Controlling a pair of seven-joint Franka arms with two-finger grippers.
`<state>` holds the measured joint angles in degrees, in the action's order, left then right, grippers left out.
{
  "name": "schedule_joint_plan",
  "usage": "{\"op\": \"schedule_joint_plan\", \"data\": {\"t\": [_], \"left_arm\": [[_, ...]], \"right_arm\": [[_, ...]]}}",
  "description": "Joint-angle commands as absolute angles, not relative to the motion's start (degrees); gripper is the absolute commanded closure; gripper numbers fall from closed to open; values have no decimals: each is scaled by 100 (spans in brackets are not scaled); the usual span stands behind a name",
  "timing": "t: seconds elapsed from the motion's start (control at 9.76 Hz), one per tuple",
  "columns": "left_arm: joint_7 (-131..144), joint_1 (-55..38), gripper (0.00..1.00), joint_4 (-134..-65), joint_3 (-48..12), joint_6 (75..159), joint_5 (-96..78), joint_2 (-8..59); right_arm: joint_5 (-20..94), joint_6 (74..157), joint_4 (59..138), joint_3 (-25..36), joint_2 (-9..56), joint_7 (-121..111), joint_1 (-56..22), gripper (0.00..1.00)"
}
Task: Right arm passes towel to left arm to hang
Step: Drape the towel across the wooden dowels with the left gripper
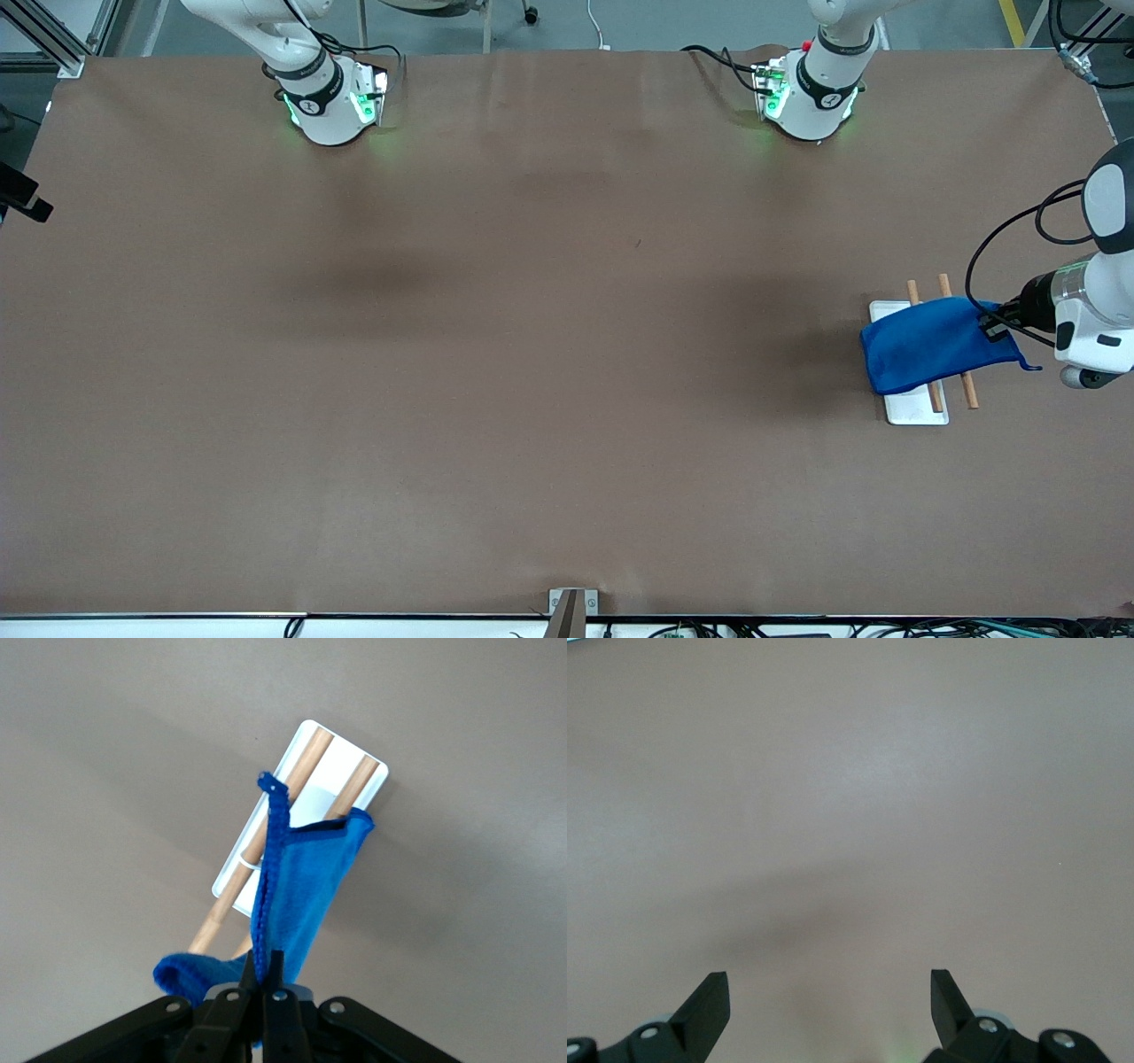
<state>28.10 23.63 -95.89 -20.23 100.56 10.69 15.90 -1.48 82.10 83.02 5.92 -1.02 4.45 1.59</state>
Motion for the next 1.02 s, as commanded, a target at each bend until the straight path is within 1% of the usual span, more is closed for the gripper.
{"op": "schedule_joint_plan", "data": {"t": [0.0,0.31,0.51,0.92], "left_arm": [[2462,2540,99,-9818,-2021,10300,1405,1608],[2162,2750,99,-9791,-2030,10327,1459,1661],[1812,2978,99,-9791,-2030,10572,1459,1810],[1758,3145,98,-9791,-2030,10739,1450,2056]], "right_arm": [[-115,8068,8122,580,-44,387,219,0],[35,8007,7937,624,105,413,255,0],[53,8007,7937,615,105,553,237,0],[18,8007,7954,615,97,519,229,0]]}}
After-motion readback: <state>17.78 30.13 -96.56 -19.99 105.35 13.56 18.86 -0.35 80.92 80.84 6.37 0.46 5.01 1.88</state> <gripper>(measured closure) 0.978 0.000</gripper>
